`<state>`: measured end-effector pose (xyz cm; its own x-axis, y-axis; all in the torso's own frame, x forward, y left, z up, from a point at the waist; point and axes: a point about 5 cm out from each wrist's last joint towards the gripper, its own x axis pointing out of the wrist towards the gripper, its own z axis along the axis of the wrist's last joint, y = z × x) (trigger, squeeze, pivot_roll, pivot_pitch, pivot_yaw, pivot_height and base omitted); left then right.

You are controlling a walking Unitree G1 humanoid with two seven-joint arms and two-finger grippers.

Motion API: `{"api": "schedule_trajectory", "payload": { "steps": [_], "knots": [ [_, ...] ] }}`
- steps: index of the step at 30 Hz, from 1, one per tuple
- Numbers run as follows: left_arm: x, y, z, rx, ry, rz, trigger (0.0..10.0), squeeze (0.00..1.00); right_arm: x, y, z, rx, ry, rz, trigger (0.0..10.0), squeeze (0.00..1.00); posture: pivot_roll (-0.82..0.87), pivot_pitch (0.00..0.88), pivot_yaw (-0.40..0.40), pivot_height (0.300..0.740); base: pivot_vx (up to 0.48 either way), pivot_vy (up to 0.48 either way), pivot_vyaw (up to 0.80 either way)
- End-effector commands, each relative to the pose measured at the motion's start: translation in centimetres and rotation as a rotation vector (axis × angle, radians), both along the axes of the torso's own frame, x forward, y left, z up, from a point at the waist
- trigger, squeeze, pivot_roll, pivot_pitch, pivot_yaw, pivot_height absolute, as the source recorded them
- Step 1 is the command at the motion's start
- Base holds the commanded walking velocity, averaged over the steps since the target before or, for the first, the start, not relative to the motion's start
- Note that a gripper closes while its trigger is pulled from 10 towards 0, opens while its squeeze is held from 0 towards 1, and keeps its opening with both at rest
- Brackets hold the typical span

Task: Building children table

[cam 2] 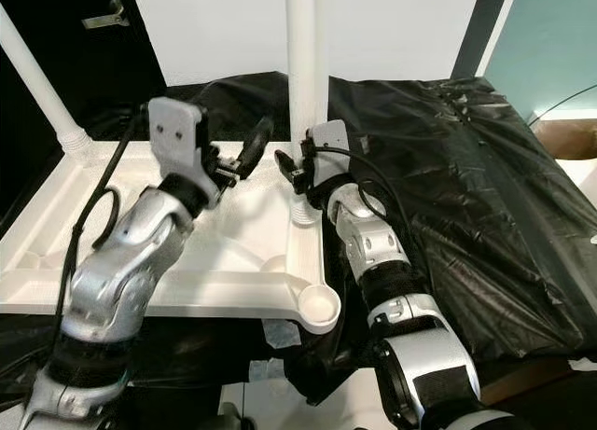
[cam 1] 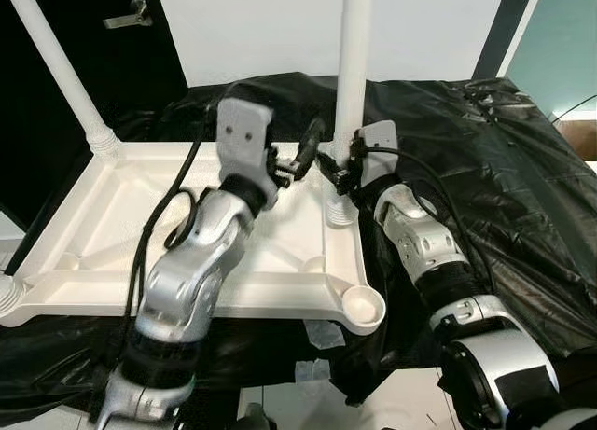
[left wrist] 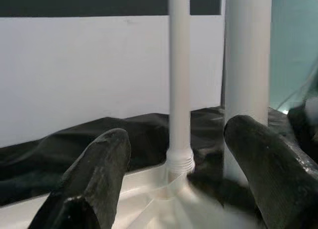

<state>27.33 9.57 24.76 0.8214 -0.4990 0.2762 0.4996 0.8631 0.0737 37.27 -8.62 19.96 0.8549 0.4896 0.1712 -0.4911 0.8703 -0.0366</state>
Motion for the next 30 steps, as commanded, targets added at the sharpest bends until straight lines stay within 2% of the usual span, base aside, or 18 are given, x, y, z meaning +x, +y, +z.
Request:
{"api": "schedule_trajectory", "payload": {
  "steps": [1,5,6,7,10,11,12,23,30],
  "knots": [
    [-1.5,-1.0,-0.4,0.092,-0.021,-0.299,10.0,0.0,-0.1,-0.5,0.5,0.008,-0.023,-0.005,10.0,0.0,0.14,0.031,-0.007,0.74,0.0,0.0,0.0],
    [-2.4,-0.6,-1.5,0.155,0.007,-0.347,10.0,0.0,-0.2,-0.7,0.8,0.008,-0.038,-0.004,10.0,0.0,0.14,0.037,-0.01,0.74,0.0,0.0,0.0],
    [-2.6,-0.5,-2.1,0.202,0.011,-0.35,10.0,0.0,-0.3,-0.7,1.0,0.013,-0.055,0.007,10.0,0.0,0.15,0.04,-0.015,0.74,0.0,0.0,0.0],
    [-2.6,-0.5,-2.1,0.202,0.011,-0.35,10.0,0.0,-0.3,-0.7,1.0,0.013,-0.055,0.007,10.0,0.0,0.15,0.04,-0.015,0.74,0.0,0.0,0.0],
    [-3.6,-0.3,-3.9,0.294,0.071,-0.406,10.0,0.0,-0.8,-0.6,1.3,0.03,-0.088,0.043,10.0,0.0,0.15,0.041,-0.02,0.74,0.0,0.0,0.0],
    [-3.6,-0.3,-3.9,0.294,0.071,-0.406,10.0,0.0,-0.8,-0.6,1.3,0.03,-0.088,0.043,10.0,0.0,0.15,0.041,-0.02,0.74,0.0,0.0,0.0],
    [-4.3,-0.2,-4.6,0.319,0.1,-0.442,10.0,0.0,-1.0,-0.5,1.4,0.027,-0.098,0.051,10.0,0.0,0.15,0.041,-0.02,0.74,0.0,0.0,0.0],
    [-5.1,0.2,-6.2,0.384,0.148,-0.49,10.0,0.0,-1.2,-0.6,1.8,0.044,-0.12,0.066,10.0,0.0,0.15,0.039,-0.022,0.74,0.0,0.0,0.0],
    [-5.2,1.1,-7.9,0.441,0.189,-0.456,10.0,0.0,-1.2,-0.9,1.1,0.038,-0.108,0.055,10.0,0.0,0.15,0.038,-0.02,0.74,0.0,0.0,0.0]
  ]
}}
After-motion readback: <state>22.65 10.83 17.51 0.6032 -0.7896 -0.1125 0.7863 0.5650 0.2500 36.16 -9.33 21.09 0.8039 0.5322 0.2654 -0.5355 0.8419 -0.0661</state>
